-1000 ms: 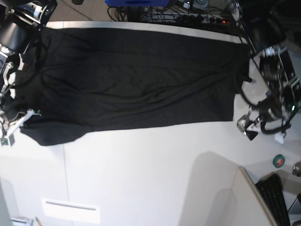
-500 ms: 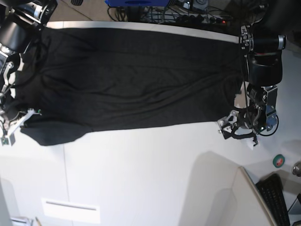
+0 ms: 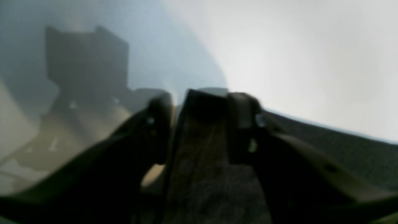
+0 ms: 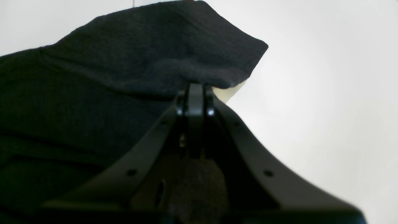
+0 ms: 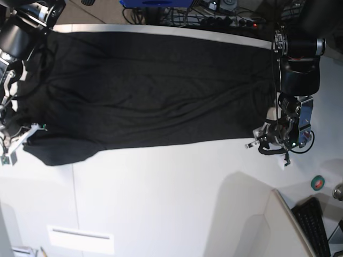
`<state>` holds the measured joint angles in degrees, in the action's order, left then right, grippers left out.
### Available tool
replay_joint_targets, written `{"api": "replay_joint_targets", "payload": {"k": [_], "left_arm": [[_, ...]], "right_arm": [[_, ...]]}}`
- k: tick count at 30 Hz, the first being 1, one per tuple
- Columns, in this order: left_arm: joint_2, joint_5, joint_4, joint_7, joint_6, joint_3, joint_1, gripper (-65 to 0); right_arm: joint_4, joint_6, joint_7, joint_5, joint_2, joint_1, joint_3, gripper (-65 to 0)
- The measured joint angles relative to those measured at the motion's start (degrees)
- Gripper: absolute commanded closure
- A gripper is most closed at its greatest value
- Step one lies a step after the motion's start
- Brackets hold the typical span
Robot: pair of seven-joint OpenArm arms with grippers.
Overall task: Layout the t-shirt on the table in an organized manner, then fold the t-shirt properly
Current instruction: 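Lift the hem corner with the left gripper and fold it over, then fold the hem side over the shirt with both grippers toward the collar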
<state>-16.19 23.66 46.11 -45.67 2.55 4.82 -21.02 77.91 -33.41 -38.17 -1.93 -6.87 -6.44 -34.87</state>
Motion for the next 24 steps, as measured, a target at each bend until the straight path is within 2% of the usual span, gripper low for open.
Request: {"api": "replay_joint_targets", "payload": {"k": [2, 5, 7, 10, 11, 14, 17, 22, 24], "left_arm": [[0.00, 0.00, 0.17, 0.20, 0.02, 0.00, 0.44, -15.5], [-0.02, 0.28, 0.31, 0.63, 0.00, 0.17, 1.20, 0.0], [-0.04, 0.61, 0.37, 1.60, -0.02, 0.33, 1.55, 0.0], [0.15, 0.81, 0.31, 8.02, -0.52, 0.28, 2.47, 0.0], [0.15, 0.83, 0.17, 8.41, -0.66, 0.35, 2.45, 0.0], [-0.48, 1.22, -0.20, 5.33, -0.63, 0.17, 0.24, 0.0], [-0.52, 0.92, -0.33, 5.53, -0.02, -0.11, -2.54, 0.0], [-0.35, 1.14, -0.09, 6.01, -0.48, -0.20, -7.98, 0.0], [-0.31, 1.22, -0.09, 5.99, -0.48, -0.22, -8.98, 0.0]], "right_arm": [[0.00, 0.00, 0.00, 0.00, -0.04, -0.02, 0.00, 0.0], [-0.59, 0.00, 0.28, -0.13, -0.07, -0.07, 0.00, 0.0], [-3.43, 0.00, 1.03, -0.28, -0.28, -0.66, 0.02, 0.0], [-10.03, 0.35, 5.60, 0.35, -0.44, -2.12, 0.02, 0.0], [-12.09, 0.24, 6.73, 0.04, -0.85, -2.64, 0.28, 0.0], [-18.45, 0.17, 7.85, 0.13, -3.28, -6.23, 0.37, 0.0], [-24.41, 0.42, 8.55, 0.07, -6.23, -10.64, 0.37, 0.0], [-30.73, 0.39, 15.80, -0.07, -8.57, -14.58, 0.70, 0.0], [-32.63, 0.39, 18.27, 0.22, -9.73, -15.30, 2.80, 0.0]]}}
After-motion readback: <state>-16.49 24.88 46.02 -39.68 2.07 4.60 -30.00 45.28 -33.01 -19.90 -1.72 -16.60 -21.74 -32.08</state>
